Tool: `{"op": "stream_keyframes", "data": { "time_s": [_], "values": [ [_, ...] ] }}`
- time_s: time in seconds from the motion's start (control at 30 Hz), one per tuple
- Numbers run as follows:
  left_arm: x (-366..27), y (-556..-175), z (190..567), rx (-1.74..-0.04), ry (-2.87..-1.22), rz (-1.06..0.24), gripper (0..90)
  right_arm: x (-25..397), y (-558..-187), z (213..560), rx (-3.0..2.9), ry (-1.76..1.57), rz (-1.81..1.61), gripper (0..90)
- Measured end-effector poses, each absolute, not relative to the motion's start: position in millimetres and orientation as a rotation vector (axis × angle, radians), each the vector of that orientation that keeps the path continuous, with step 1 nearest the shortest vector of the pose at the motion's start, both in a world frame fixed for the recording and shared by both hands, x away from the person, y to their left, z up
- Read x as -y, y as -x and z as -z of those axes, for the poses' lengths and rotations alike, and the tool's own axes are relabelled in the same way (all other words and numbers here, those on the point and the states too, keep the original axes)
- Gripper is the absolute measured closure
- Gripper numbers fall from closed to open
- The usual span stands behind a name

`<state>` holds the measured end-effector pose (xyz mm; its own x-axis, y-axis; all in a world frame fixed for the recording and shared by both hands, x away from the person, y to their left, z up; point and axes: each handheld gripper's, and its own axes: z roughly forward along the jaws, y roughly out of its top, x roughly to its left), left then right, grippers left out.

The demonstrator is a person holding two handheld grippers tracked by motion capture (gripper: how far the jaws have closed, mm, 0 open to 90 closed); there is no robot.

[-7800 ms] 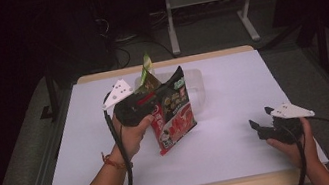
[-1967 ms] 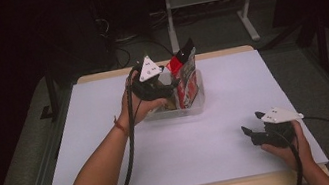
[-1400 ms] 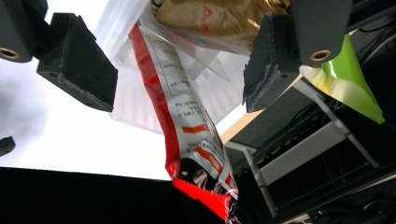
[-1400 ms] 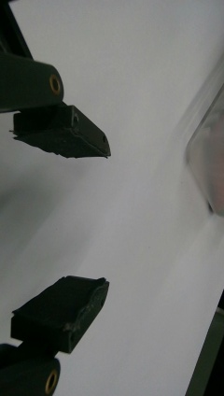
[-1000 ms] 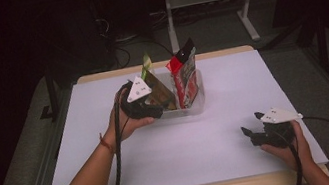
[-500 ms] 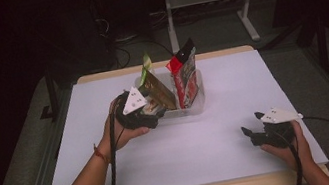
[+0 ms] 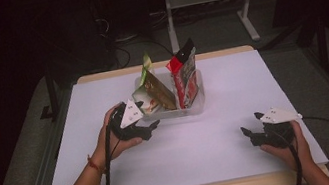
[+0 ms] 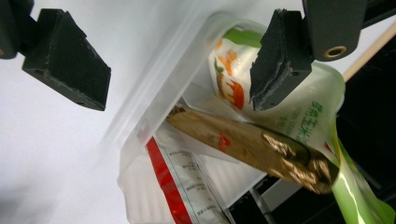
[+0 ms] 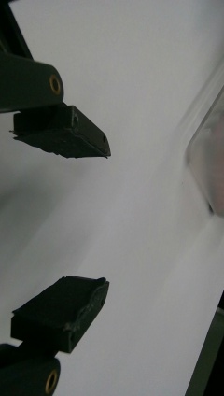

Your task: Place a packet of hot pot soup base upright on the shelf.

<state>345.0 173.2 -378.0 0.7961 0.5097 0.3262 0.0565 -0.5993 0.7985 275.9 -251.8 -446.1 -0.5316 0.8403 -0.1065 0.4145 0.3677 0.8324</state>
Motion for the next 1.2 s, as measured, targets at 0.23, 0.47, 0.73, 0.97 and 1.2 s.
{"op": "stream_keyframes", "data": {
  "time_s": [0.23, 0.47, 0.73, 0.97, 1.2],
  "values": [
    [-181.2, -339.2, 385.2, -0.423, -2.152, -0.683, 20.4, 251.9, -276.2, 446.7, -2.106, -1.084, -1.056, 28.8],
    [-191.3, -332.7, 393.8, -0.423, -2.179, -0.715, 20.4, 252.0, -275.8, 446.1, -2.104, -1.080, -1.056, 28.8],
    [-209.7, -326.6, 398.9, -0.463, -2.183, -0.738, 20.4, 249.3, -277.3, 443.9, -2.101, -1.066, -1.069, 28.7],
    [-231.2, -321.8, 404.7, -0.517, -2.193, -0.752, 20.4, 247.9, -279.7, 442.5, -2.098, -1.043, -1.090, 28.6],
    [-253.3, -315.3, 412.5, -0.564, -2.206, -0.751, 20.4, 244.0, -277.7, 438.5, -2.105, -0.995, -1.082, 28.2]
  ]
}}
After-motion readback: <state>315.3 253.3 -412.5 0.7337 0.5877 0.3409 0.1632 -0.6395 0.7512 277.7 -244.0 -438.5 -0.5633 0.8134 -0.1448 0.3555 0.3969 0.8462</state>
